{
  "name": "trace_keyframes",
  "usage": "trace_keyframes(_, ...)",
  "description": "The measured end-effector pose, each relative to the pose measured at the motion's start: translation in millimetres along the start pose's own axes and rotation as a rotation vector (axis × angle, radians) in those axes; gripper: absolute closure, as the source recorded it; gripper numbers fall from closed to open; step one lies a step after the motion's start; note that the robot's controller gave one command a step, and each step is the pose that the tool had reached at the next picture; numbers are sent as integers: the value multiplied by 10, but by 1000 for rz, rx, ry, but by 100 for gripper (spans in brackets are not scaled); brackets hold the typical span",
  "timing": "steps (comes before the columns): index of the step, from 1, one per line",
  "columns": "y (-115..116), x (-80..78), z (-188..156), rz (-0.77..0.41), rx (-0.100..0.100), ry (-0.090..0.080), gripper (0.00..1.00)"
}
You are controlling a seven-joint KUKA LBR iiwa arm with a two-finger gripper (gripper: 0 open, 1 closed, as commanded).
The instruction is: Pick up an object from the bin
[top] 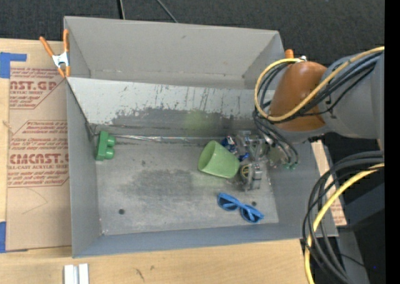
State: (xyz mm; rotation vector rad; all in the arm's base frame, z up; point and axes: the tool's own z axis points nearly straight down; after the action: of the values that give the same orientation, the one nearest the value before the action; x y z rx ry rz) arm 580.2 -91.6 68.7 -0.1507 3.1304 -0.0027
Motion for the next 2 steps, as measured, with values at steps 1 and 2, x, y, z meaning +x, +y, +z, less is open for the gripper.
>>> trace_keyframes(1,-17,-22,-64,3,1,-7,100)
trace_keyframes(2,-187,-113,-48,-727,-23,-6,100)
